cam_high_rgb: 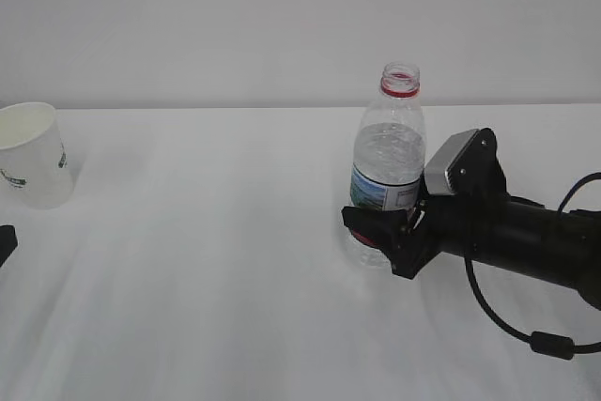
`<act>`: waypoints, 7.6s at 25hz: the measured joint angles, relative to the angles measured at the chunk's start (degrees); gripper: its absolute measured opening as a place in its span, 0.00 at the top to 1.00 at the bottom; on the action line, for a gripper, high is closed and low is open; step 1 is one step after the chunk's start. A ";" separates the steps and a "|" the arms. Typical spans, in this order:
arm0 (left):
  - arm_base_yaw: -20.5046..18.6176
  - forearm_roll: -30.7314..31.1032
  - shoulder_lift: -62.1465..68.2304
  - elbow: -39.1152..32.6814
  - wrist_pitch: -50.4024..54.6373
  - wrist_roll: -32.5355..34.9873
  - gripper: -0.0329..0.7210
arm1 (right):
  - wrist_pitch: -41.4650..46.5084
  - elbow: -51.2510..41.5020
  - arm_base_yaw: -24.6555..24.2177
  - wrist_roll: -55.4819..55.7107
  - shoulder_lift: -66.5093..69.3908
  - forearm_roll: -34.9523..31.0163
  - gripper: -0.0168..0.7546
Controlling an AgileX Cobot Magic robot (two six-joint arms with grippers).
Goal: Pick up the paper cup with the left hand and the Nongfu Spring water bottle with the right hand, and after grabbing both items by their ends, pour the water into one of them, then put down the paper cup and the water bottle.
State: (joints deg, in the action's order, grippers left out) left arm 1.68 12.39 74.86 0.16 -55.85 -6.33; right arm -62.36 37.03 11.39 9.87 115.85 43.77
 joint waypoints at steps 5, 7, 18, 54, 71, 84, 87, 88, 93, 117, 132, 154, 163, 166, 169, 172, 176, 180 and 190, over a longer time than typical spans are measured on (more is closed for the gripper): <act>0.00 0.00 0.00 0.00 0.00 0.00 0.24 | 0.13 -3.60 -2.13 -0.09 -2.90 -1.93 0.30; 0.00 0.00 0.00 0.00 0.00 0.00 0.24 | 0.23 -5.66 -3.46 -0.09 -4.43 -2.76 0.30; 0.00 0.00 0.00 0.00 0.00 0.00 0.26 | 0.60 -14.61 -4.95 -4.85 -12.80 -10.37 0.30; 0.00 -12.39 8.79 1.70 -4.70 2.92 0.20 | 0.60 -22.87 -4.95 -10.55 -20.04 -23.68 0.30; -0.32 -9.80 26.71 10.81 -9.57 3.12 0.19 | 0.60 -22.87 -4.95 -10.55 -20.07 -23.81 0.30; -10.74 4.15 26.83 18.64 -7.08 -0.83 0.19 | 0.60 -22.69 -4.95 -10.55 -20.07 -23.81 0.30; -11.52 6.29 27.03 19.71 -5.44 -1.19 0.19 | 0.60 -22.69 -4.95 -10.55 -20.07 -23.81 0.30; -11.66 6.53 27.03 19.87 -5.31 -1.19 0.19 | 0.60 -22.69 -4.95 -10.55 -20.07 -23.85 0.30; -11.66 6.86 27.03 19.85 -4.75 -1.19 0.22 | 0.60 -22.69 -4.95 -10.55 -20.07 -23.85 0.30; -11.88 4.84 28.99 19.85 -3.79 -2.05 0.14 | 0.60 -22.69 -4.95 -10.55 -20.07 -23.85 0.30; -11.88 5.71 34.31 24.52 -5.67 -0.38 0.13 | 0.60 -22.69 -4.95 -10.55 -20.07 -23.85 0.30; -11.88 7.88 43.92 30.21 -9.57 -3.59 0.13 | 0.60 -22.69 -4.95 -10.55 -20.07 -23.74 0.30; -11.88 7.88 44.22 33.04 -9.57 -3.59 0.13 | 0.60 -22.69 -4.95 -10.55 -20.07 -23.65 0.30; -11.88 7.88 45.01 34.05 -9.69 -3.59 0.13 | 0.60 -22.69 -4.95 -10.55 -20.07 -23.65 0.30; -11.88 7.88 46.34 34.94 -9.69 -3.59 0.13 | 0.60 -22.69 -4.95 -10.55 -20.07 -23.65 0.30; -11.88 7.88 47.29 36.06 -9.69 -3.59 0.12 | 0.60 -22.69 -4.95 -10.55 -20.07 -23.65 0.30; -11.88 7.88 48.75 37.07 -9.69 -3.59 0.05 | 0.60 -22.69 -4.95 -10.55 -20.07 -23.53 0.30; -11.88 7.97 49.08 37.11 -9.69 -3.59 0.04 | 0.60 -22.69 -4.95 -10.55 -20.07 -23.42 0.30; -11.88 7.97 49.08 39.85 -9.69 -2.93 0.04 | 0.60 -22.69 -4.95 -10.55 -20.07 -23.42 0.30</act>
State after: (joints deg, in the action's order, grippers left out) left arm -10.20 20.35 123.94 40.01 -65.54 -9.26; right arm -61.76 14.34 6.44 -0.68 95.78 20.34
